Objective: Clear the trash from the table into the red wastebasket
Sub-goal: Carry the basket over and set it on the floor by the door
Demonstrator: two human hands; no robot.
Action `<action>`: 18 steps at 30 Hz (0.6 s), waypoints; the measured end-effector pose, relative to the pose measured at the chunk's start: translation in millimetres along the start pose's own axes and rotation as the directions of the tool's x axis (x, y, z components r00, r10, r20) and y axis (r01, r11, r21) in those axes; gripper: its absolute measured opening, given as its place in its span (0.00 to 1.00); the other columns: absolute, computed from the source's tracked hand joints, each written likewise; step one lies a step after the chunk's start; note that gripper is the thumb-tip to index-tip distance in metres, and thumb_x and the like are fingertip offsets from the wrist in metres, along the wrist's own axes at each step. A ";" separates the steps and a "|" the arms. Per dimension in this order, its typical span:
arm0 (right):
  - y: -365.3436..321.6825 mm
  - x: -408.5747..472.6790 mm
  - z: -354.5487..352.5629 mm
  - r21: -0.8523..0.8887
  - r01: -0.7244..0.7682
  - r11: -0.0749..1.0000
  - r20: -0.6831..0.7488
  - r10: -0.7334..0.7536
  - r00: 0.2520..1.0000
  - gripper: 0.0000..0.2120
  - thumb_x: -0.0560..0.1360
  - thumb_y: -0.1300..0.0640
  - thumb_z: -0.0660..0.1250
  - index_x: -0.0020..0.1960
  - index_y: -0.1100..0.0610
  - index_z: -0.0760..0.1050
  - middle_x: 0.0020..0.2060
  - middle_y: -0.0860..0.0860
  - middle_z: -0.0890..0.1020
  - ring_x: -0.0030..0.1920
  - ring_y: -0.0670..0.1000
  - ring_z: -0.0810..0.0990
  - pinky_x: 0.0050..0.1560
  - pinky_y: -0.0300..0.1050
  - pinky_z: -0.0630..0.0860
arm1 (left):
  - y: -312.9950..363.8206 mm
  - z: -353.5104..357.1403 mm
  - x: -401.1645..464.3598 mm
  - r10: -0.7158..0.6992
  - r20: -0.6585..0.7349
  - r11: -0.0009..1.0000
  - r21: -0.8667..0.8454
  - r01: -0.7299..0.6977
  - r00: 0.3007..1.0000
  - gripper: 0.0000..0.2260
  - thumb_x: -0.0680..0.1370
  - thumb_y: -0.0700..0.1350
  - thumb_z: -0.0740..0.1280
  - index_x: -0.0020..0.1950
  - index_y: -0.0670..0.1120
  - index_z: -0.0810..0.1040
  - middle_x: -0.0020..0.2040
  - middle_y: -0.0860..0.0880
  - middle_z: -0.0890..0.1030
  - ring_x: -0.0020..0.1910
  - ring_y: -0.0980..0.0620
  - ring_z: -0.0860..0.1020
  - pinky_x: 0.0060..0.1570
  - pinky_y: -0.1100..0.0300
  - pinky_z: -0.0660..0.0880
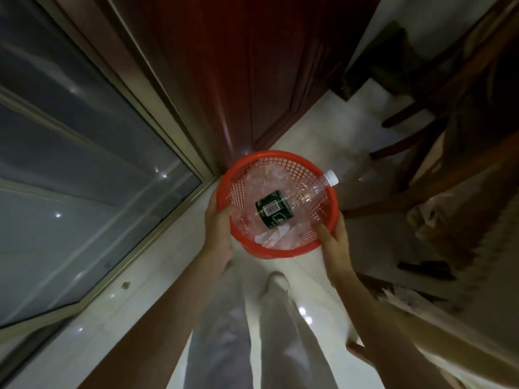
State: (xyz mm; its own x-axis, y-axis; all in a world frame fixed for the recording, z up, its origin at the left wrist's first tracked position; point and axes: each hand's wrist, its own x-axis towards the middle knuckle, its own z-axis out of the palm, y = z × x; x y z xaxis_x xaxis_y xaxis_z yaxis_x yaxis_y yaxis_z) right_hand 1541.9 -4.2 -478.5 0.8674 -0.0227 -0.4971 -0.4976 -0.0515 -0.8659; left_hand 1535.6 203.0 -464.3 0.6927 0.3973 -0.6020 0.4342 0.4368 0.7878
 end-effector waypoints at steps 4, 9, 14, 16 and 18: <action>49.6 62.3 27.5 0.001 0.020 1.000 -0.068 -0.020 0.997 0.18 0.74 0.56 0.67 0.59 0.38 0.72 0.56 0.42 0.80 0.58 0.50 0.79 0.61 0.54 0.77 | -34.8 -4.5 92.6 -0.047 0.036 0.998 0.050 0.045 0.998 0.28 0.69 0.30 0.61 0.68 0.47 0.73 0.59 0.41 0.79 0.61 0.37 0.76 0.52 0.49 0.76; 114.2 111.4 57.2 0.034 -0.028 0.999 -0.178 0.034 0.983 0.16 0.74 0.55 0.67 0.59 0.40 0.70 0.56 0.45 0.79 0.57 0.49 0.79 0.56 0.44 0.77 | -74.1 -8.7 182.7 -0.142 0.169 0.984 0.131 0.120 0.975 0.28 0.61 0.35 0.63 0.61 0.51 0.76 0.54 0.43 0.80 0.56 0.40 0.79 0.48 0.50 0.78; 173.9 157.5 70.7 0.035 -0.050 0.998 -0.241 0.057 0.969 0.22 0.78 0.57 0.63 0.70 0.51 0.64 0.60 0.50 0.77 0.57 0.49 0.78 0.55 0.40 0.76 | -119.0 -7.9 250.9 -0.128 0.224 0.963 0.261 0.067 0.966 0.29 0.67 0.30 0.62 0.67 0.46 0.73 0.55 0.44 0.80 0.53 0.45 0.79 0.40 0.62 0.77; 196.2 179.0 71.6 0.019 -0.061 0.998 -0.269 0.064 0.961 0.23 0.78 0.55 0.64 0.71 0.51 0.63 0.62 0.51 0.77 0.57 0.51 0.79 0.56 0.43 0.77 | -136.3 -2.0 272.0 -0.108 0.233 0.959 0.280 0.040 0.966 0.29 0.69 0.27 0.60 0.68 0.45 0.73 0.53 0.47 0.80 0.50 0.49 0.79 0.36 0.67 0.77; 218.4 200.7 69.4 0.005 -0.066 0.998 -0.286 0.065 0.956 0.23 0.78 0.53 0.64 0.71 0.51 0.63 0.63 0.53 0.77 0.59 0.53 0.79 0.57 0.45 0.78 | -154.2 5.8 293.4 -0.090 0.242 0.956 0.292 0.016 0.966 0.29 0.69 0.25 0.59 0.68 0.43 0.73 0.53 0.47 0.80 0.49 0.50 0.79 0.35 0.69 0.77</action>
State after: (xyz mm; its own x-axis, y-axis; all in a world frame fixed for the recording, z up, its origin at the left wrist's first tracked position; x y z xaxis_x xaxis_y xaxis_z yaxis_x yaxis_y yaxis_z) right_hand 1606.9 49.3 -771.2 0.7988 -0.3102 -0.5155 -0.5540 -0.0451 -0.8313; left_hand 1675.2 247.5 -761.6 0.7693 0.1491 -0.6213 0.5946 0.1885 0.7816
